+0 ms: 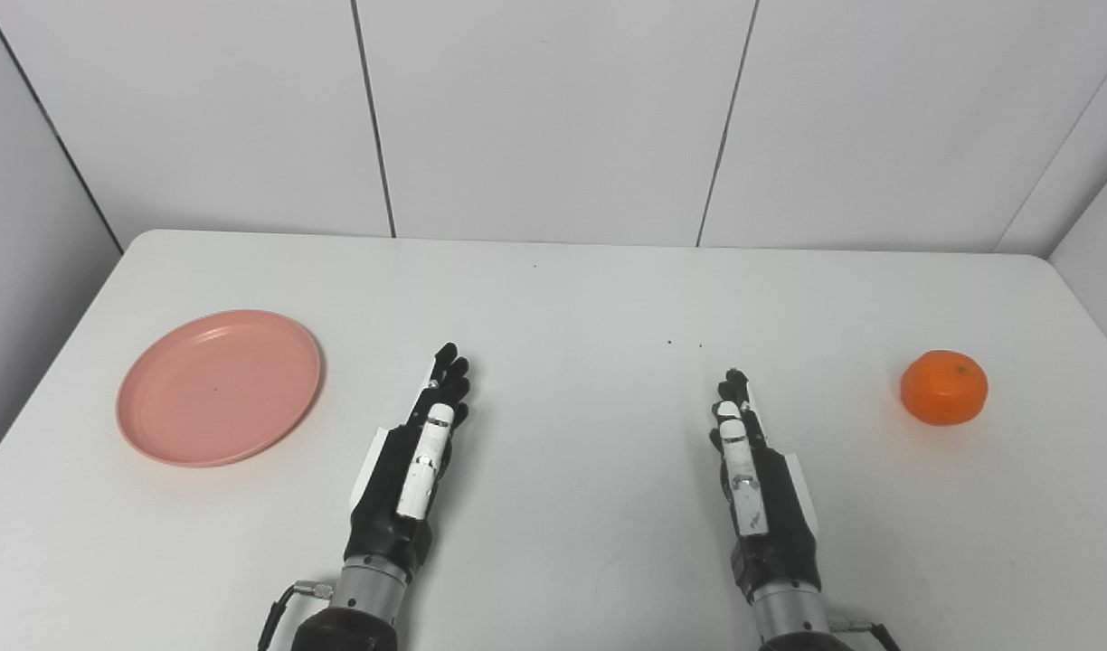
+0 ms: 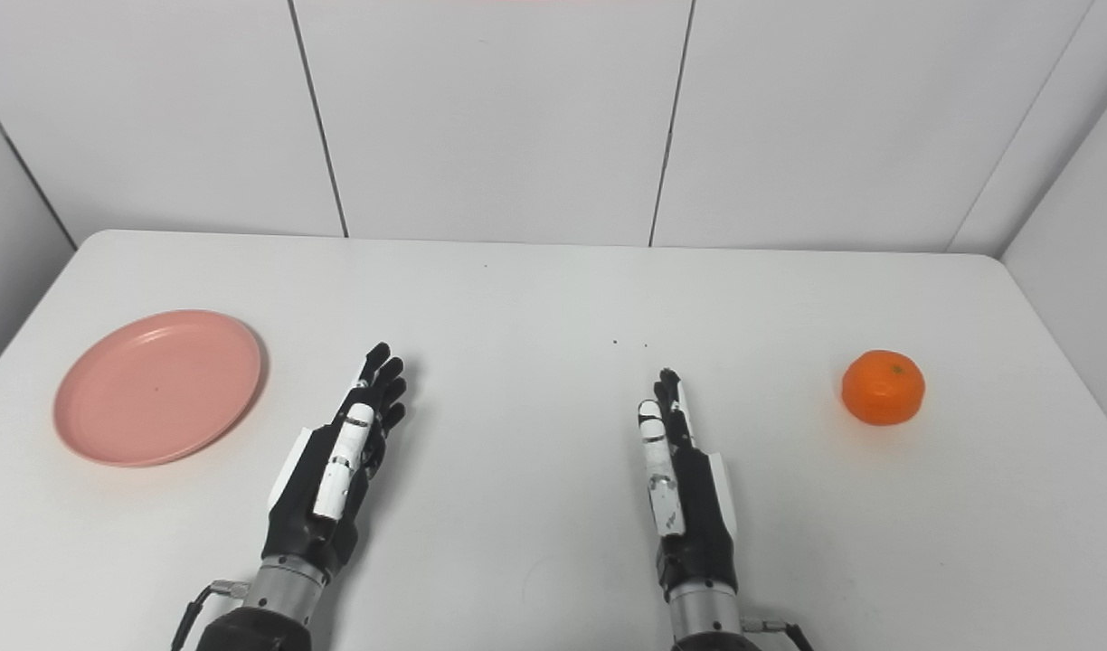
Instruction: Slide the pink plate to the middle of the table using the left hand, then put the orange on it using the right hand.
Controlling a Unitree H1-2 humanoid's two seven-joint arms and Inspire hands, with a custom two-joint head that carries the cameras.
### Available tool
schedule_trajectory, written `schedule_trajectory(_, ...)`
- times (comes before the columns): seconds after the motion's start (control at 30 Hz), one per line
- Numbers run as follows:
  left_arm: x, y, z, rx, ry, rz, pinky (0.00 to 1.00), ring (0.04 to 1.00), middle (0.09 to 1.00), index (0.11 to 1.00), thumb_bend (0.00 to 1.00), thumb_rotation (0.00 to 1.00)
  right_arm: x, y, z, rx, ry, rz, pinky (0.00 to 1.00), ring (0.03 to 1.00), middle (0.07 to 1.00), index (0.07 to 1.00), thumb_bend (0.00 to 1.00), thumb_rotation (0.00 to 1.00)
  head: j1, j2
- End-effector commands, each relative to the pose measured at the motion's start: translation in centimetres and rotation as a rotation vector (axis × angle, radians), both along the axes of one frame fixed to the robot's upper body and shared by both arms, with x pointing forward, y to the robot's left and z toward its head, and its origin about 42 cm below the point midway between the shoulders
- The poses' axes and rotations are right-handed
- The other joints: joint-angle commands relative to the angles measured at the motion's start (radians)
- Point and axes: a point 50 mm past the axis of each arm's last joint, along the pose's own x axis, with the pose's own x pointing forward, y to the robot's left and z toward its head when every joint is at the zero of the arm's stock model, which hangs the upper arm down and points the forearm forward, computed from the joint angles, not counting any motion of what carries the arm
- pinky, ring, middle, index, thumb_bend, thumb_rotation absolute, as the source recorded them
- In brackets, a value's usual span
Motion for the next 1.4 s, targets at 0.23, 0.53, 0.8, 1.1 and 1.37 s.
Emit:
schedule_trajectory(0.23, 0.27, -0.37, 1.09, -0.015, -0.046, -0.02, 1.0, 1.0, 1.0, 1.0, 0.4, 1.0, 0.23, 0.39, 1.26, 0.02, -0.087, -0.002, 1.0, 1.0, 1.0, 1.0, 0.23, 1.0, 0.0, -0.001)
schedule_trajectory(0.53, 0.34, -0.43, 1.1, -0.019, -0.048, -0.023, 1.0, 1.0, 1.0, 1.0, 0.39, 0.99, 0.26, 0.37, 1.19, 0.021, -0.09, -0.004, 1.0, 1.0, 1.0, 1.0, 0.24, 1.0, 0.003, -0.004)
schedule_trajectory(0.8, 0.28, -0.41, 1.13, -0.016, -0.048, -0.024, 1.0, 1.0, 1.0, 1.0, 0.39, 1.0, 0.27, 0.43, 1.29, 0.03, -0.089, -0.001, 1.0, 1.0, 1.0, 1.0, 0.23, 1.0, 0.001, -0.003)
schedule_trajectory(1.1, 0.28, -0.4, 1.13, -0.011, -0.05, -0.027, 1.0, 1.0, 1.0, 1.0, 0.4, 1.0, 0.27, 0.41, 1.24, 0.025, -0.087, -0.002, 1.0, 1.0, 1.0, 1.0, 0.24, 1.0, 0.002, -0.003)
schedule_trajectory(1.37, 0.33, -0.43, 1.12, -0.01, -0.046, -0.024, 1.0, 1.0, 1.0, 1.0, 0.41, 1.0, 0.24, 0.38, 1.22, 0.022, -0.086, -0.008, 1.0, 1.0, 1.0, 1.0, 0.24, 1.0, 0.002, -0.006)
